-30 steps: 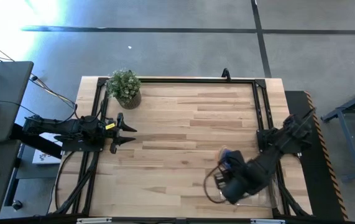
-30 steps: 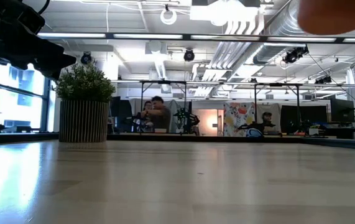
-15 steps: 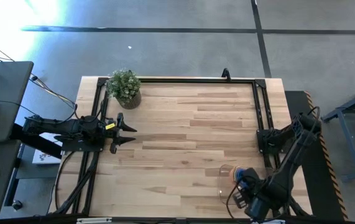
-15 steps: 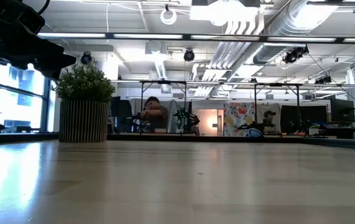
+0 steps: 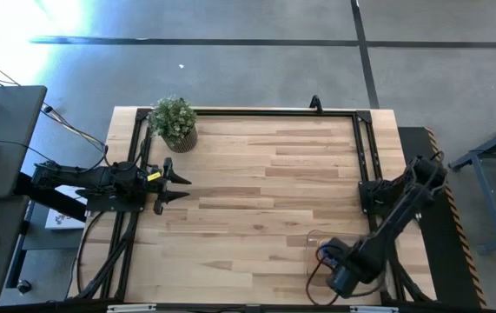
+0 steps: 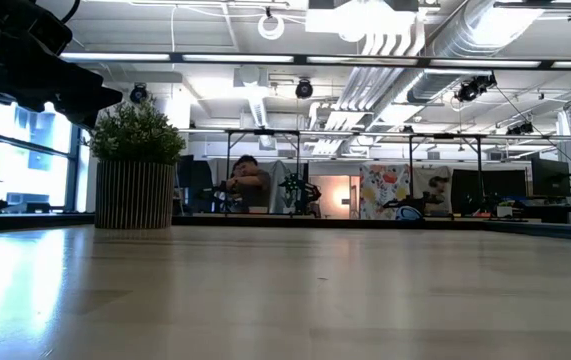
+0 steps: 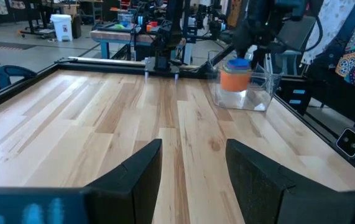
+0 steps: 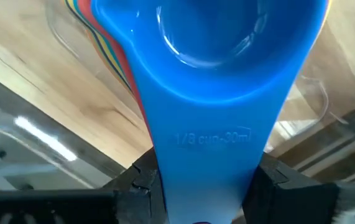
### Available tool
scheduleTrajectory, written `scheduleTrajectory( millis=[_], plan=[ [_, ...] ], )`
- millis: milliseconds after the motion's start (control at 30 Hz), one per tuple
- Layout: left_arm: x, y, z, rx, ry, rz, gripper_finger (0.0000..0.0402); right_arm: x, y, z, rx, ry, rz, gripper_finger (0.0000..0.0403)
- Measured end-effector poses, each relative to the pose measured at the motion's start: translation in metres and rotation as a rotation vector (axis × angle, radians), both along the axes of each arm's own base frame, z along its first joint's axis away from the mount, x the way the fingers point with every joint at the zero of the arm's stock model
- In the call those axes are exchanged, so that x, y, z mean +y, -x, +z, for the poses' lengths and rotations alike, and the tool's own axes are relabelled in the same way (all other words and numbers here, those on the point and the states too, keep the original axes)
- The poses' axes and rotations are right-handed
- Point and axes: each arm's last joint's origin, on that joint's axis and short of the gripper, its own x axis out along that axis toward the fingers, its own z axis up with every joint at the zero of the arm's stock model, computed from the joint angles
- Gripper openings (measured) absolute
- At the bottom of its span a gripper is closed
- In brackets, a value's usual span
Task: Nest measuring cups in basket
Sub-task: Put the nested measuring cups into the transparent bin
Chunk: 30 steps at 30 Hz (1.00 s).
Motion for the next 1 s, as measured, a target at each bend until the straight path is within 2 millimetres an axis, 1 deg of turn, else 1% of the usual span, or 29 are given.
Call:
scheduleTrajectory(
  millis=[167, 433, 600, 633, 767, 833, 1000],
  plan=[
    [0.000, 0.000, 0.000, 0.000, 0.000, 0.000, 0.0167, -0.003, 0.000, -0.010, 0.014, -0.026, 0.071, 0.0125],
    [0.000, 0.000, 0.000, 0.000, 0.000, 0.000, 0.0167, -0.003, 0.003, -0.024, 0.049, -0.091, 0.096, 0.0125],
    [0.000, 0.000, 0.000, 0.000, 0.000, 0.000, 0.0167, -0.003, 0.003, -0.026, 0.050, -0.099, 0.096, 0.0125],
    [0.000, 0.000, 0.000, 0.000, 0.000, 0.000, 0.0167, -0.003, 0.003, -0.026, 0.050, -0.099, 0.097, 0.0130],
    [0.000, 0.000, 0.000, 0.001, 0.000, 0.000, 0.0167, -0.003, 0.003, -0.026, 0.047, -0.104, 0.099, 0.0174],
    [0.000, 0.000, 0.000, 0.001, 0.000, 0.000, 0.0167, -0.003, 0.002, -0.026, 0.045, -0.107, 0.099, 0.0189],
    [0.000, 0.000, 0.000, 0.000, 0.000, 0.000, 0.0167, -0.001, 0.000, -0.021, 0.031, -0.111, 0.098, 0.0203]
  ],
)
